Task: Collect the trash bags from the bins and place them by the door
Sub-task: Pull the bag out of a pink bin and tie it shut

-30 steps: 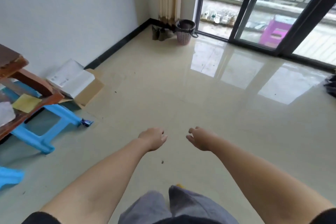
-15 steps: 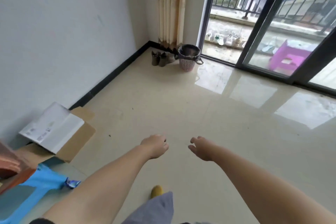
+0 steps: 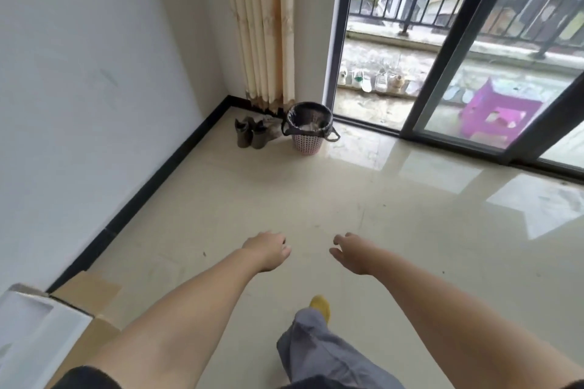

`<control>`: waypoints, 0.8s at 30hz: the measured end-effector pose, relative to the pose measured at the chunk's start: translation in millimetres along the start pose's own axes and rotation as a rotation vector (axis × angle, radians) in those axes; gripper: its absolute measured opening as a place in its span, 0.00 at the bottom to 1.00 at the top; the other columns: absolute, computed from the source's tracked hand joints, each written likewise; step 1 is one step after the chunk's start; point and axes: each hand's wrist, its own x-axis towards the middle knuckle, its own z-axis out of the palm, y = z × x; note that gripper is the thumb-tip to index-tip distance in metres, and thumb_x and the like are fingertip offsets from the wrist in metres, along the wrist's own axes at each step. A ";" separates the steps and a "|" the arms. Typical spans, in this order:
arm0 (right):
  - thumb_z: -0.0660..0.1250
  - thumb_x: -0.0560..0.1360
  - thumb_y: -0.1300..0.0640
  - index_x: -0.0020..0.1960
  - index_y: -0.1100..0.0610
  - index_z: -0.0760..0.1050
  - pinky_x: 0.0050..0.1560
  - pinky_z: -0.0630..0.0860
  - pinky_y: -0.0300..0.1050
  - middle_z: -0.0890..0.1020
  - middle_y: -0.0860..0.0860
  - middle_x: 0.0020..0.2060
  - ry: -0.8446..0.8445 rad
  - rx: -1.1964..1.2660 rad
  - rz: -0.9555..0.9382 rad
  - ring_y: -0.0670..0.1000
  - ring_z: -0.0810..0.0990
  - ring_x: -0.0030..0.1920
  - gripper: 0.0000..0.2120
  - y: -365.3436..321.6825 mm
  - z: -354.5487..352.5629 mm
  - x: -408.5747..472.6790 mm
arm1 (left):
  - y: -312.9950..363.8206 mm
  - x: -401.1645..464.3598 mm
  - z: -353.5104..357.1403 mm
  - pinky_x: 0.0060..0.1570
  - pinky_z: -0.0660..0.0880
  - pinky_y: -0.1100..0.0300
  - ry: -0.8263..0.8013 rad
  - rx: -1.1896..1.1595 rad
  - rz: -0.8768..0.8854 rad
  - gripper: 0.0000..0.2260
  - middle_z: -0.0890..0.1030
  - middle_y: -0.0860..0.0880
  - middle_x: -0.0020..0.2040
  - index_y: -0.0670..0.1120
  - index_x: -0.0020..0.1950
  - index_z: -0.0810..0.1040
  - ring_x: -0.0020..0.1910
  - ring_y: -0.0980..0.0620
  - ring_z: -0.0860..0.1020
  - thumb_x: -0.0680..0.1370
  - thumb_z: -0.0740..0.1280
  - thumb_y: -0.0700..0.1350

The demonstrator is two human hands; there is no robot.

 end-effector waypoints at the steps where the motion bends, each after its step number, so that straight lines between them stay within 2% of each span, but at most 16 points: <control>1: 0.49 0.82 0.48 0.72 0.59 0.62 0.65 0.67 0.50 0.68 0.59 0.68 -0.008 -0.009 0.007 0.60 0.70 0.67 0.23 7.4 -19.6 20.9 | 0.4 22.3 -17.0 0.62 0.69 0.51 -0.005 -0.009 -0.006 0.18 0.72 0.44 0.67 0.45 0.65 0.71 0.66 0.44 0.70 0.80 0.52 0.52; 6: 0.49 0.82 0.48 0.71 0.59 0.63 0.64 0.68 0.50 0.70 0.59 0.67 0.019 -0.037 0.029 0.60 0.71 0.66 0.23 41.5 -122.5 119.3 | 3.2 124.5 -105.5 0.59 0.69 0.52 0.033 -0.068 -0.007 0.17 0.73 0.44 0.65 0.45 0.63 0.70 0.63 0.43 0.71 0.81 0.52 0.51; 12: 0.50 0.81 0.47 0.69 0.59 0.65 0.63 0.69 0.51 0.71 0.58 0.66 -0.009 -0.019 0.060 0.60 0.72 0.65 0.22 58.2 -203.4 225.8 | -12.6 232.1 -183.3 0.58 0.69 0.52 -0.002 -0.089 -0.024 0.18 0.72 0.43 0.64 0.44 0.64 0.70 0.63 0.42 0.71 0.81 0.53 0.52; 16: 0.50 0.81 0.47 0.70 0.59 0.65 0.63 0.69 0.52 0.71 0.59 0.66 0.027 0.004 0.084 0.60 0.72 0.64 0.22 67.3 -253.7 310.1 | -34.7 323.5 -239.0 0.61 0.70 0.50 -0.010 -0.039 0.021 0.18 0.72 0.42 0.65 0.44 0.64 0.70 0.64 0.42 0.71 0.81 0.53 0.53; 24: 0.50 0.81 0.49 0.68 0.61 0.66 0.62 0.69 0.50 0.73 0.62 0.63 0.073 0.187 0.171 0.61 0.73 0.62 0.22 79.7 -357.4 436.6 | -64.8 470.4 -364.3 0.58 0.71 0.49 -0.045 0.109 0.104 0.18 0.73 0.43 0.63 0.45 0.64 0.70 0.62 0.42 0.72 0.81 0.52 0.53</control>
